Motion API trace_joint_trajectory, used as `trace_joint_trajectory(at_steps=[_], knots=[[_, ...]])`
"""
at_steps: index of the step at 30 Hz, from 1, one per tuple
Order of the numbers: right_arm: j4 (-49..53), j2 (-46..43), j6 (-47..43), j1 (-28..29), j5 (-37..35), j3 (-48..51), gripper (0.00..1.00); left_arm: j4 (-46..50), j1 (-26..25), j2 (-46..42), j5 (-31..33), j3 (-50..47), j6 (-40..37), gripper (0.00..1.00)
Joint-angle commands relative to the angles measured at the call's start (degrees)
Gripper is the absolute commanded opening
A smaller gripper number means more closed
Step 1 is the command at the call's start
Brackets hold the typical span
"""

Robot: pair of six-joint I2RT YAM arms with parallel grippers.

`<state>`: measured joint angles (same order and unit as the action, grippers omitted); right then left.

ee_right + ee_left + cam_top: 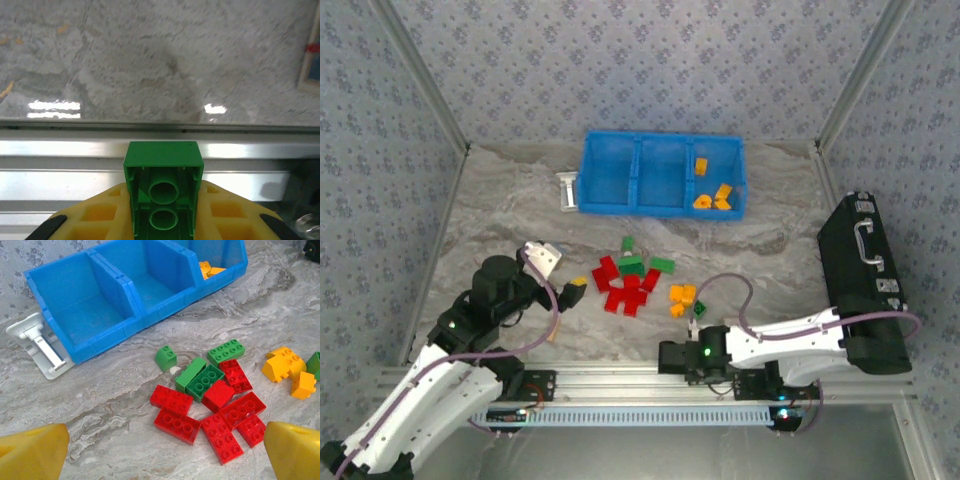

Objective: Sort the legos into containers by color

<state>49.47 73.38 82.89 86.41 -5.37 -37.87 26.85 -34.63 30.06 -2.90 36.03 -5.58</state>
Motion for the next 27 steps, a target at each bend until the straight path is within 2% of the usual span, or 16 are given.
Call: trace_joint_trajectory(at_steps=[1, 4, 8, 10, 13, 18, 22, 27], knots=[[7.62, -2.65, -6.61, -2.88, -4.41, -3.99, 0.23, -0.88, -0.43, 0.06, 0.9, -0.42, -1.2, 1.0], [10.23, -6.84, -16.67, -10.64, -6.27, -8.89, 0.24, -0.84, -0.37, 0.86, 1.29, -0.28, -1.41, 1.0], [6.3, -8.32, -34.95, -28.57, -2.78, -15.5, 0.25, -1.14, -0.28, 2.02, 1.52, -0.17, -1.45, 1.0], [2.69, -4.95, -44.64, -37.62, -0.21, -19.88, 0.25, -1.28, -0.24, 2.73, 1.4, -0.26, -1.45, 1.0], [-1.64, 4.29, -55.93, -46.54, 0.65, -29.14, 0.26, -1.84, -0.17, 3.94, 0.97, -0.48, -1.49, 1.0], [-6.06, 21.82, -66.79, -52.75, 1.01, -47.59, 0.27, -2.71, 1.17, 7.42, -0.18, -0.17, -1.41, 1.0], [-10.83, 34.67, -70.08, -57.47, 2.7, -59.71, 0.27, -3.3, 2.55, 9.19, -2.15, -0.26, -0.66, 1.0], [-8.99, 50.42, -71.9, -60.4, 2.85, -77.62, 0.29, -2.99, 2.73, 9.34, -2.21, -0.27, -0.3, 1.0]])
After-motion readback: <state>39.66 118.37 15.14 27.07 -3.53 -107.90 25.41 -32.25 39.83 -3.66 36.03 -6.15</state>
